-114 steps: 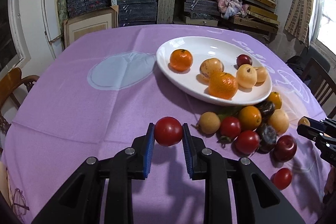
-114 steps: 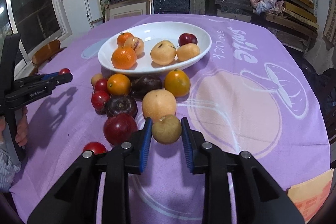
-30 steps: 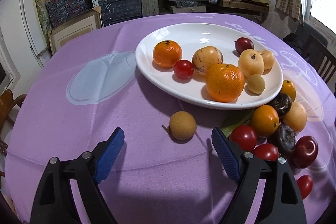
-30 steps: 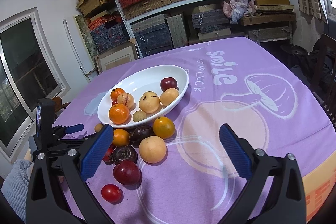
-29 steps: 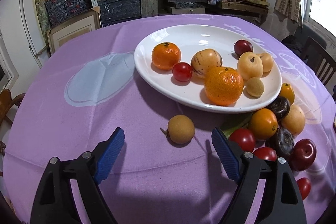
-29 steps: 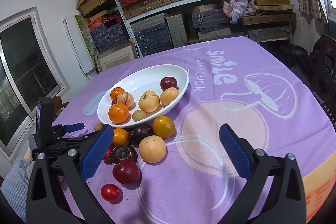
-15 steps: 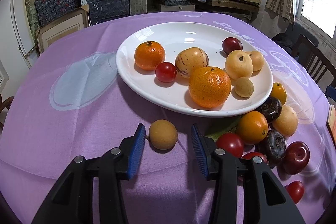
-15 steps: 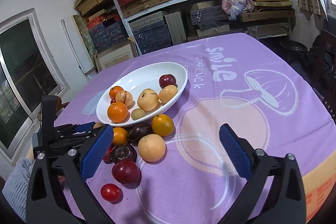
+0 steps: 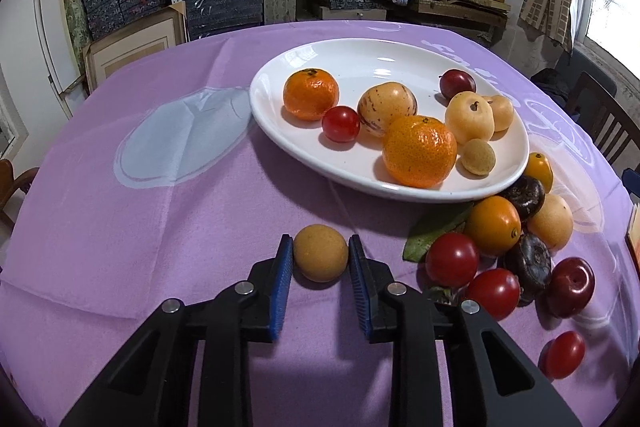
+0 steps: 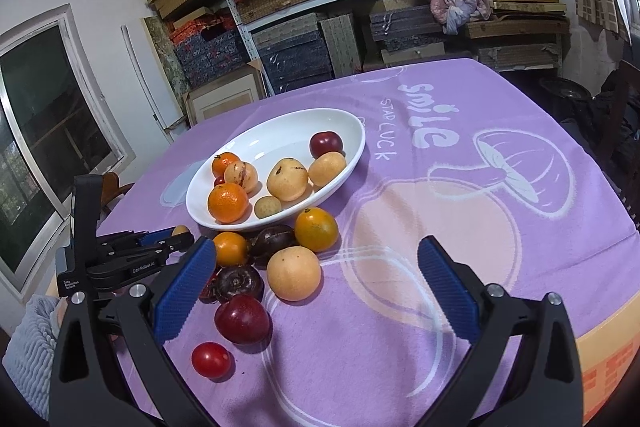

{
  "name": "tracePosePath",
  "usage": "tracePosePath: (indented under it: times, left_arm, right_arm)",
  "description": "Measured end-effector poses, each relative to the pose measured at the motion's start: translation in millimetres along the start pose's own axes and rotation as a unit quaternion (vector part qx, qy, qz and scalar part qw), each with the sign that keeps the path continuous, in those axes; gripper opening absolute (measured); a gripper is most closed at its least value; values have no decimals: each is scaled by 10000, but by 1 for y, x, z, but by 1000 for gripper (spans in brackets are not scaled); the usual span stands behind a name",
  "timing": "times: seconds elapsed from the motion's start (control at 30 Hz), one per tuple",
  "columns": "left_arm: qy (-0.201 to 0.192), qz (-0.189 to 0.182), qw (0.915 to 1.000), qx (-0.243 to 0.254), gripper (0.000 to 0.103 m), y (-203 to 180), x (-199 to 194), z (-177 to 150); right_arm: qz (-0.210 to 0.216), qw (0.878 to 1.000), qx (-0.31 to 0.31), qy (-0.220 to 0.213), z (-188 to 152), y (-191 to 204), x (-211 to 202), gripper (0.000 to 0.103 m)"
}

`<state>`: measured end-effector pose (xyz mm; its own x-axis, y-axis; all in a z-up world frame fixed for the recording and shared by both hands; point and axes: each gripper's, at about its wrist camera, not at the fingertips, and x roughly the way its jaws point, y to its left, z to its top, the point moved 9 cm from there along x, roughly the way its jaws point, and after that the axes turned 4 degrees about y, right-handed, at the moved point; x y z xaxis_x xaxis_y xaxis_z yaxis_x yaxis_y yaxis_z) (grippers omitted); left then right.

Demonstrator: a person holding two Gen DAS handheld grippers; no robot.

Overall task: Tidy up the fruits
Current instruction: 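Grasp a red tomato with the right gripper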

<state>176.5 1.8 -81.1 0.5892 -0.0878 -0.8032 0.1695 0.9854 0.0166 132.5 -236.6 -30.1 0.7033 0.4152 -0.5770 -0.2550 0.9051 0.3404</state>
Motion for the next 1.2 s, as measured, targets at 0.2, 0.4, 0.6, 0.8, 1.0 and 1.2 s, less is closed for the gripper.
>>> tracePosePath:
  times: [0.2,0.4,0.6,0.8,1.0,1.2]
  left_arm:
    - [-83,96,9996,-243,28,12,-32,-33]
    - [-159,67,9995,-282,28,13,-42,-45]
    - [-49,-32,9991,-426,28,15,-38,-51]
    - [-12,-78,9989,-468,28,16,-37,-52]
    - [-11,-85,9988,-473,28,16,-37,-51]
    - [-11,-85,9988,-476,29,16,-37,-51]
  right_arm:
    - [94,9965,-775,313,-27,46,-7,99]
    - [-263,9884,-1304,726,-83,78,-4,99]
    - [-294,9839,-1369,1107,-100,87,18,77]
    - [-261,9817,-1423,1239,-101,93,26,63]
    - [-207,9804,-1395,1373,-100,95,35,50]
    - [-189,9804,-1281,1483,-101,91,39,32]
